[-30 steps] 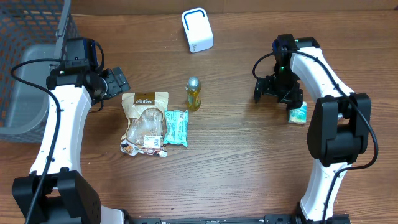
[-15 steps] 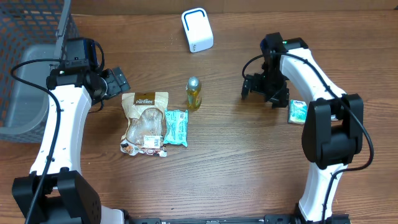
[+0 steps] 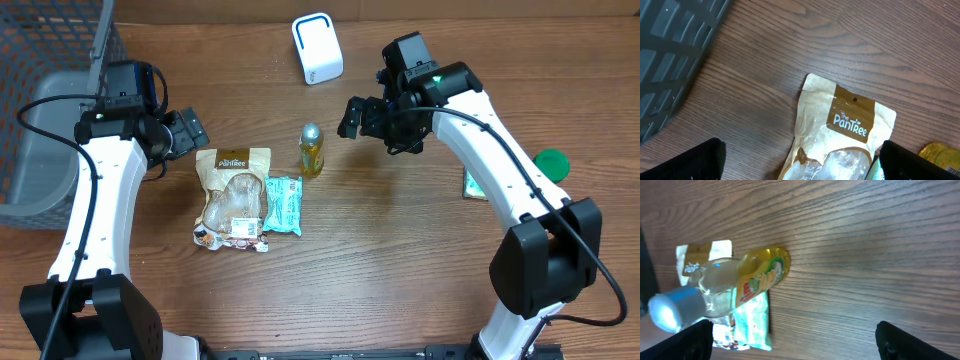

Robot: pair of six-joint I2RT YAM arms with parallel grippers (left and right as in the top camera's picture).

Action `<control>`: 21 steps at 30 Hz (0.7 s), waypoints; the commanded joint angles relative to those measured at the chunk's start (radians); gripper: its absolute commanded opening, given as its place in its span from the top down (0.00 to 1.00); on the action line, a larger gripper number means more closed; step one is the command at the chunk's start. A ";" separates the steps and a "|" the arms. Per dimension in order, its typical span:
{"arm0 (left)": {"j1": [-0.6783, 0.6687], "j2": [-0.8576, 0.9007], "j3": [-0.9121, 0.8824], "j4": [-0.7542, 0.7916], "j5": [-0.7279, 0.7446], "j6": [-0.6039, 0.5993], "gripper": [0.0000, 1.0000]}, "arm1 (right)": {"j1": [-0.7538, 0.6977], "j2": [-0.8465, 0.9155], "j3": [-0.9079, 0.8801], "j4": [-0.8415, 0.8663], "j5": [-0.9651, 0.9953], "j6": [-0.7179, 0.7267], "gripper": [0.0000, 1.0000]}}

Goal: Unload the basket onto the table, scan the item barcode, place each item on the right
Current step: 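Move the open right gripper left over the yellow oil bottle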

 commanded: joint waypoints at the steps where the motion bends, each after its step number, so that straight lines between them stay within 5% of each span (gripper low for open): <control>1: -0.001 -0.011 0.012 0.002 0.005 0.008 0.00 | 0.019 0.000 0.005 0.031 -0.025 0.082 0.00; 21: -0.001 -0.011 0.012 0.002 0.005 0.008 0.00 | 0.316 0.003 0.005 0.205 0.499 0.378 0.03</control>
